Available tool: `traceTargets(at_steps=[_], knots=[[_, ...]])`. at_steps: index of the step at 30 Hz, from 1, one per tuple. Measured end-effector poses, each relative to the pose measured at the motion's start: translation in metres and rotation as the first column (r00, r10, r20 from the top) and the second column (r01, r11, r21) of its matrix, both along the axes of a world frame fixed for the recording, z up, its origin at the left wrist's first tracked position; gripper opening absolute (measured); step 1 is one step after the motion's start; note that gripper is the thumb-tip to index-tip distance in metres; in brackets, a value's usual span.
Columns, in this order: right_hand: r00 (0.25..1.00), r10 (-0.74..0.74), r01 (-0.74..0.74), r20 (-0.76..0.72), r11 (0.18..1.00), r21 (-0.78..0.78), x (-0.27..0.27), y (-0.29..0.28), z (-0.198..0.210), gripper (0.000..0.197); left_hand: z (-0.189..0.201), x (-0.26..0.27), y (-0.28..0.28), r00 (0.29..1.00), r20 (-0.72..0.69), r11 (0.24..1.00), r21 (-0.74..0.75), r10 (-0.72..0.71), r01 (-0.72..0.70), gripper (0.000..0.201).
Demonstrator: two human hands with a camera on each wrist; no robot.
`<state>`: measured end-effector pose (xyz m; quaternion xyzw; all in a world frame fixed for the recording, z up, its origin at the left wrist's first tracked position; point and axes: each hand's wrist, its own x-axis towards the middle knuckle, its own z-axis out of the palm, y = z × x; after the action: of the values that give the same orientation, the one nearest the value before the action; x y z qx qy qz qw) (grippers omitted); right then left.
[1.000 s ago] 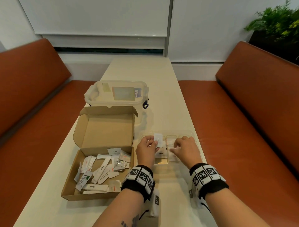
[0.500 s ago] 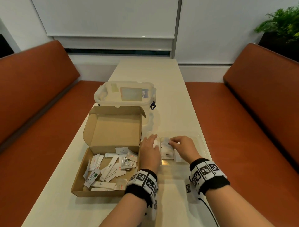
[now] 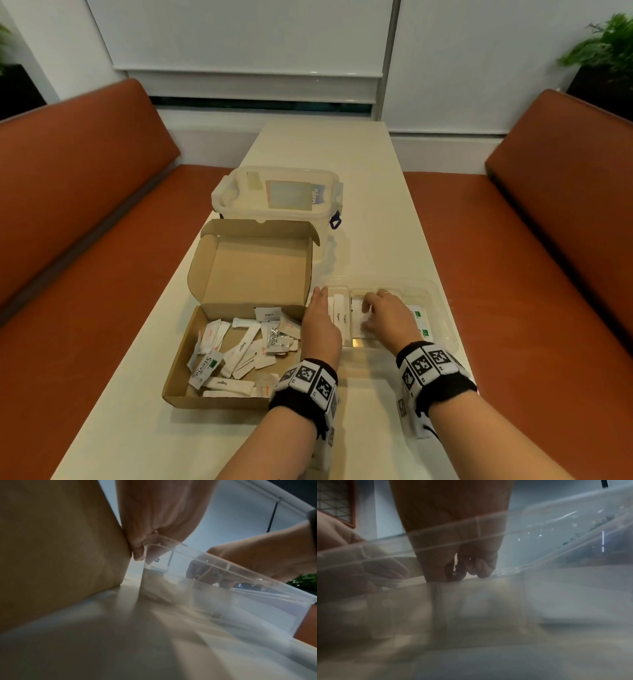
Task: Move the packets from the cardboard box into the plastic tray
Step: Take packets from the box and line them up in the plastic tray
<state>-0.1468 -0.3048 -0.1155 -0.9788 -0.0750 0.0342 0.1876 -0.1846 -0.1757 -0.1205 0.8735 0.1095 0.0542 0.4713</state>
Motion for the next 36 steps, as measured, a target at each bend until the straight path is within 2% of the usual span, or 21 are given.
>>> traceTargets(at_steps=[7, 13, 16, 19, 21, 24, 27, 30, 33, 36], knots=[[0.999, 0.014, -0.017, -0.048, 0.997, -0.070, 0.001, 0.000, 0.001, 0.015, -0.001, 0.001, 0.000, 1.000, 0.003, 1.000, 0.003, 0.011, -0.011, 0.077], [0.999, -0.001, -0.001, -0.048, 0.999, -0.043, 0.000, 0.001, 0.000, 0.016, 0.000, 0.002, 0.000, 1.000, -0.027, 0.999, 0.035, 0.002, -0.002, 0.076], [0.999, -0.035, 0.036, -0.032, 0.998, 0.044, -0.005, 0.001, 0.003, 0.017, 0.006, 0.000, 0.002, 0.998, -0.054, 0.998, 0.061, -0.012, 0.015, 0.072], [0.993, -0.097, 0.086, 0.060, 0.983, 0.165, -0.012, 0.005, 0.011, 0.011, 0.018, -0.004, 0.004, 0.998, -0.062, 1.000, 0.026, -0.012, 0.013, 0.053], [0.985, -0.125, 0.094, 0.121, 0.968, 0.234, -0.016, 0.013, 0.021, 0.008, 0.028, -0.008, 0.007, 0.999, -0.042, 1.000, 0.004, -0.031, 0.031, 0.041], [0.981, -0.123, 0.067, 0.151, 0.942, 0.329, -0.026, 0.036, 0.036, 0.007, 0.048, -0.013, 0.022, 1.000, 0.016, 0.998, -0.058, -0.005, 0.006, 0.033], [0.990, -0.056, 0.003, 0.131, 0.928, 0.372, -0.040, 0.071, 0.047, 0.005, 0.060, -0.017, 0.061, 0.994, 0.031, 0.992, -0.062, 0.108, -0.106, 0.035], [0.998, 0.049, -0.061, 0.039, 0.922, 0.383, -0.052, 0.107, 0.048, 0.005, 0.058, -0.024, 0.114, 0.967, -0.062, 0.968, -0.020, 0.248, -0.250, 0.044], [0.982, 0.164, -0.127, -0.090, 0.939, 0.319, -0.062, 0.136, 0.042, 0.013, 0.045, -0.035, 0.159, 0.933, -0.167, 0.946, 0.118, 0.319, -0.302, 0.047], [0.940, 0.264, -0.229, -0.216, 0.958, 0.175, -0.067, 0.155, 0.034, 0.029, 0.032, -0.043, 0.182, 0.919, -0.183, 0.936, 0.127, 0.348, -0.329, 0.050]])
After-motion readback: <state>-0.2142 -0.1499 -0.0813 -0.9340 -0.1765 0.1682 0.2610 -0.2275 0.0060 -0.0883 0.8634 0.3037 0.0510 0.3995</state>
